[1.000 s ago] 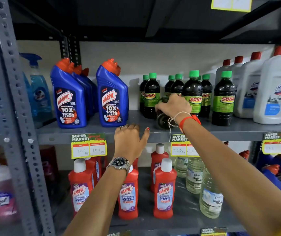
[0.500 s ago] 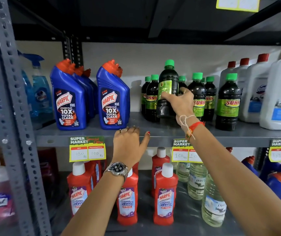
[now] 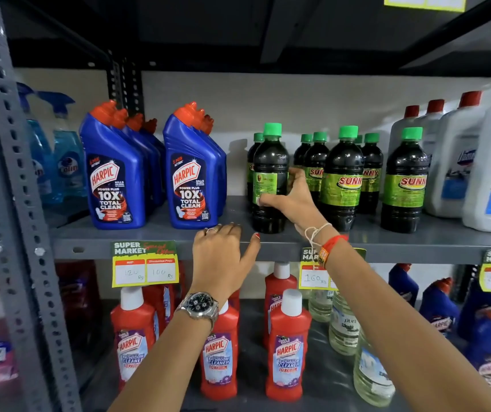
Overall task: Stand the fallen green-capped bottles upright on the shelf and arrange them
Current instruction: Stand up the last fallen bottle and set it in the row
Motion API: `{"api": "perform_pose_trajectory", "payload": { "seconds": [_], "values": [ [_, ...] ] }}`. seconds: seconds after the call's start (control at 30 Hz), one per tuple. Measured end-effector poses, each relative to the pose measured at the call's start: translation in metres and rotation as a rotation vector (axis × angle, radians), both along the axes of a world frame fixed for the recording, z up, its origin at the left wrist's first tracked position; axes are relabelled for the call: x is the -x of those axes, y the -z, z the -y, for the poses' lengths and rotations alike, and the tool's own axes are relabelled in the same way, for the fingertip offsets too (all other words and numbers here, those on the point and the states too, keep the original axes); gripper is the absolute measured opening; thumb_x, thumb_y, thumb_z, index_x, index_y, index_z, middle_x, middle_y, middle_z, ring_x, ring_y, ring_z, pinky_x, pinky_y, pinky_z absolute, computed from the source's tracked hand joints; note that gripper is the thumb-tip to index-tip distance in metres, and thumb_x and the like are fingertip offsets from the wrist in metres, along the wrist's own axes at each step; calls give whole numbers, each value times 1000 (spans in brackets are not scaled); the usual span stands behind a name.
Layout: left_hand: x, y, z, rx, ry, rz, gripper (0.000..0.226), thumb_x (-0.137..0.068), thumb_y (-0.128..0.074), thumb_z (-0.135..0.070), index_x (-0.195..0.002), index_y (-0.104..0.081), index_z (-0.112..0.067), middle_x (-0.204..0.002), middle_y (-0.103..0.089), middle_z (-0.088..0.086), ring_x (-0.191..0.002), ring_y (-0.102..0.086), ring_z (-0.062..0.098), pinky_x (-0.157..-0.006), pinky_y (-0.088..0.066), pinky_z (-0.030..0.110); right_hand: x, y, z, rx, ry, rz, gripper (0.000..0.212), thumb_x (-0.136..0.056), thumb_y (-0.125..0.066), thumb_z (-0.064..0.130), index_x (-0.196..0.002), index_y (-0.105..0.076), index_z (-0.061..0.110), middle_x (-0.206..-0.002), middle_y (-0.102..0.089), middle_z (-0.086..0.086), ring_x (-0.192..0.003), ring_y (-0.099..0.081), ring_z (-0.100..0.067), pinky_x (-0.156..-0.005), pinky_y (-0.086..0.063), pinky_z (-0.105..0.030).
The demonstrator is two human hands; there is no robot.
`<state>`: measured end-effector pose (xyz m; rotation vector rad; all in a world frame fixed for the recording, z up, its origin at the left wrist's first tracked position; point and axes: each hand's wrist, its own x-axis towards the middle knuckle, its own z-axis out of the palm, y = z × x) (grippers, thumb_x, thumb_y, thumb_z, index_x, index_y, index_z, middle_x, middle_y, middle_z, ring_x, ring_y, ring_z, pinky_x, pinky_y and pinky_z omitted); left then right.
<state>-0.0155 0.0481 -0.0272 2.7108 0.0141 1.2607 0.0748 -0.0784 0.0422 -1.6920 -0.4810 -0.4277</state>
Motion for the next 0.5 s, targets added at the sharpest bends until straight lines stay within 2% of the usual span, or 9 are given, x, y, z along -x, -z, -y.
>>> {"api": "perform_pose_trajectory", "payload": {
  "seconds": [0.1, 0.2, 0.27, 0.4, 0.5],
  "values": [
    [0, 0, 0, -6, -4, -9, 56, -85, -29, -51, -93, -69, -14, -93, -73, 2, -84, -64, 19, -78, -42, 34, 0, -2, 2, 81, 29, 2, 80, -57, -85, 20, -116, -31, 15, -118, -56, -12, -110, -56, -26, -99, -44, -44],
    [0, 0, 1, -11, -11, -10, 56, -85, -28, -51, -92, -69, -14, -92, -73, 2, -83, -64, 19, -76, -41, 33, 8, -2, 0, 198, 199, 96, 109, -47, -83, 55, -130, -32, 5, -129, -49, -14, -121, -47, -26, -102, -41, -41],
    [0, 0, 1, -12, -12, -12, 56, -85, -27, -51, -91, -68, -14, -90, -73, 2, -82, -64, 19, -76, -41, 33, 14, 0, -3, 232, 314, 173, 118, -44, -79, 65, -132, -32, 2, -131, -48, -16, -123, -46, -29, -102, -41, -40],
    [0, 0, 0, -13, -11, -9, 56, -85, -28, -51, -93, -69, -13, -92, -73, 2, -83, -64, 19, -77, -42, 33, 11, 3, -6, 288, 414, 242, 110, -51, -84, 49, -132, -28, -1, -126, -53, -19, -116, -51, -33, -91, -43, -35],
    [0, 1, 0, -17, -12, -13, 56, -86, -29, -51, -95, -69, -14, -94, -73, 2, -84, -65, 19, -77, -42, 33, 4, -2, 2, 210, 231, 94, 93, -59, -84, 29, -129, -30, 2, -105, -61, -3, -97, -57, -19, -79, -43, -24]
  ]
}}
